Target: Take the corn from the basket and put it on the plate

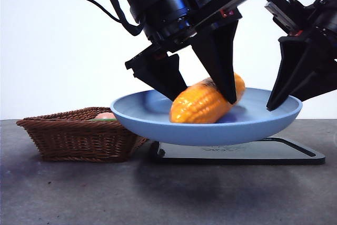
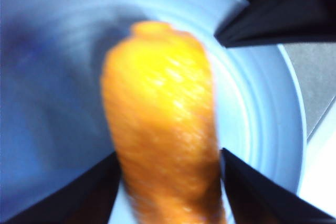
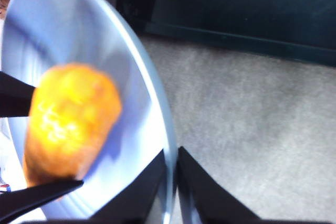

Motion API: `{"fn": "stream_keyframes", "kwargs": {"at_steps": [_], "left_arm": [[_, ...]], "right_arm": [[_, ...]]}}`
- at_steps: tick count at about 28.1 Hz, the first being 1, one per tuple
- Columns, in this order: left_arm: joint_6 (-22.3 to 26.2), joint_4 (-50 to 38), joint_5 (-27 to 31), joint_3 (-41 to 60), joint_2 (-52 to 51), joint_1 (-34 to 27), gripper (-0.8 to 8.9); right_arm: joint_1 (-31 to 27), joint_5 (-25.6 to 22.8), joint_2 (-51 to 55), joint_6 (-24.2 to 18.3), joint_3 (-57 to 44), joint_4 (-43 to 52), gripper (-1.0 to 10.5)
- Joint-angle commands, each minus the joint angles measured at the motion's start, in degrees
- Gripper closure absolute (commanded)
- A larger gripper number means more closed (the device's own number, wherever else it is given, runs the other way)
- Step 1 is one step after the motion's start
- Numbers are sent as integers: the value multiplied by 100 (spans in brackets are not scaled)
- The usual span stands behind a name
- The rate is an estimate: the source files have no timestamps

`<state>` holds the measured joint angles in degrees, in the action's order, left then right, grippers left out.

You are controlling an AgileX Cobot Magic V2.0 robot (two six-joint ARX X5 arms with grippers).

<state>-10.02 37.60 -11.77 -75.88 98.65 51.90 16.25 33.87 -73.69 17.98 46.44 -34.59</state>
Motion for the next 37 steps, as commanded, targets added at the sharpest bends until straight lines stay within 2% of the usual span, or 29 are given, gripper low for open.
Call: {"fn": "stream_keyframes", "kwargs": {"at_steps": [1,7,13,17,20,29,37], "left_arm": [[-35,22,24,-63,103,57,486],[-101,59,24,-170,-256,50,486],[-101,243,24,-170,-1097,4,486],[-101,470,24,-170,-1753,-13,487],[-98,535,35,-170,-2177,-26,488],[-103,634,35,-170,-2640,-94,488],[-103,625,42,-170,-2793,-140,488]], "right_arm": [[4,111,-46,-81,76,20,944],[-120,66,-46,-90,76,-17,944],[-564,72,-203,-85,129,20,944],[-927,74,-769,-94,535,24,944],[-1095,68,-1504,-103,1202,15,944],[-1270,68,-2981,-103,2487,-20,944],[-1270,63,-3679,-192,2793,118,944]]}}
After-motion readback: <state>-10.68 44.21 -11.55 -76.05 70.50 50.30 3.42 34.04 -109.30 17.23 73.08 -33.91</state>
